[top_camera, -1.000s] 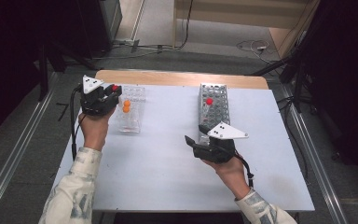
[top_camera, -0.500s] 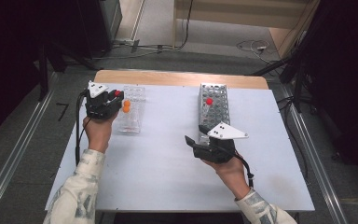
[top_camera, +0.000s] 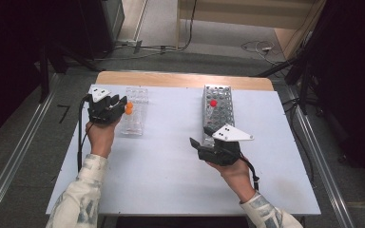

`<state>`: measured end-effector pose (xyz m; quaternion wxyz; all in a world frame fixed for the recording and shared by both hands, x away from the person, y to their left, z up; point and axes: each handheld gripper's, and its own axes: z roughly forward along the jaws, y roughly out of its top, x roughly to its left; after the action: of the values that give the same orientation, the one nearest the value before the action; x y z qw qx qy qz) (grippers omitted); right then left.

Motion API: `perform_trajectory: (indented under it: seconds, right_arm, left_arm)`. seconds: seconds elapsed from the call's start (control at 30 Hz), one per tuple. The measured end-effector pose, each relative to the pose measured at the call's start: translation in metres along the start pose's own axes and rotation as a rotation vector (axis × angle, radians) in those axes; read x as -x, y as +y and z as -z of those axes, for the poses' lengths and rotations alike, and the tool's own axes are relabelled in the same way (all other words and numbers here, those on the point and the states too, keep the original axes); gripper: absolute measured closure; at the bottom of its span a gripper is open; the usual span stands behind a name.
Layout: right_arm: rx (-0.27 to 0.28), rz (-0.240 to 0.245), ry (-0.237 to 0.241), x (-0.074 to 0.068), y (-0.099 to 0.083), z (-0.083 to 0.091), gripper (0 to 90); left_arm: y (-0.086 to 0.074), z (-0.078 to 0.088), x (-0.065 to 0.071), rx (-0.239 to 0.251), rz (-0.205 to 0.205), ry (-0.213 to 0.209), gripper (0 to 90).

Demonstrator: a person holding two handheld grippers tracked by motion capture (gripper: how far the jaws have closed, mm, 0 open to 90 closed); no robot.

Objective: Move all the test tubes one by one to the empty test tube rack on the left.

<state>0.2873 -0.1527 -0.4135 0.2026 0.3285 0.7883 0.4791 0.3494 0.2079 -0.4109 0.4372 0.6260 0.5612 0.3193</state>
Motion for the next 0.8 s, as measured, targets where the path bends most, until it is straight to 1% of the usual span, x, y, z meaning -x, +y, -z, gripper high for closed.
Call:
perform_trajectory:
  seconds: [0.07,0.13,0.2,0.23,0.33,0.43,0.47,0.53,0.6,0.67,0.77,0.8]
  right_arm:
    - [-0.002,-0.001,-0.008,0.002,0.000,-0.001,33.6]
    - [-0.005,-0.011,-0.025,0.006,-0.001,-0.002,31.0]
    - [-0.008,-0.020,-0.048,0.010,-0.002,-0.003,28.6]
    - [-0.013,-0.025,-0.062,0.013,-0.002,-0.005,26.6]
    - [-0.019,-0.051,-0.105,0.023,-0.003,-0.009,24.9]
    - [-0.024,-0.075,-0.148,0.034,-0.001,-0.016,23.7]
    - [-0.027,-0.082,-0.162,0.037,0.000,-0.019,23.4]
    - [-0.035,-0.079,-0.204,0.042,0.002,-0.026,23.4]
    - [-0.044,-0.094,-0.217,0.047,0.004,-0.033,23.6]
    - [-0.051,-0.101,-0.234,0.051,0.006,-0.040,24.2]
    - [-0.059,-0.124,-0.259,0.059,0.009,-0.048,28.3]
    - [-0.059,-0.132,-0.265,0.062,0.010,-0.051,30.1]
  left_arm:
    - [0.000,0.001,0.000,0.003,0.002,-0.006,61.0]
    - [0.001,0.004,0.002,0.012,0.007,0.004,55.7]
    - [0.001,0.008,0.003,0.017,0.016,0.009,48.4]
    - [0.001,0.010,0.003,0.021,0.027,0.014,44.0]
    - [0.000,0.018,0.007,0.041,0.048,0.022,30.3]
    - [-0.001,0.025,0.012,0.057,0.055,0.003,22.0]
    - [-0.002,0.028,0.013,0.067,0.060,-0.005,21.3]
    - [-0.003,0.031,0.015,0.075,0.067,-0.019,20.6]
    - [-0.002,0.035,0.017,0.079,0.064,-0.031,20.4]
    - [-0.002,0.038,0.019,0.084,0.057,-0.034,20.4]
    - [-0.002,0.040,0.021,0.086,0.040,-0.029,20.4]
    - [-0.002,0.040,0.021,0.086,0.040,-0.029,20.4]
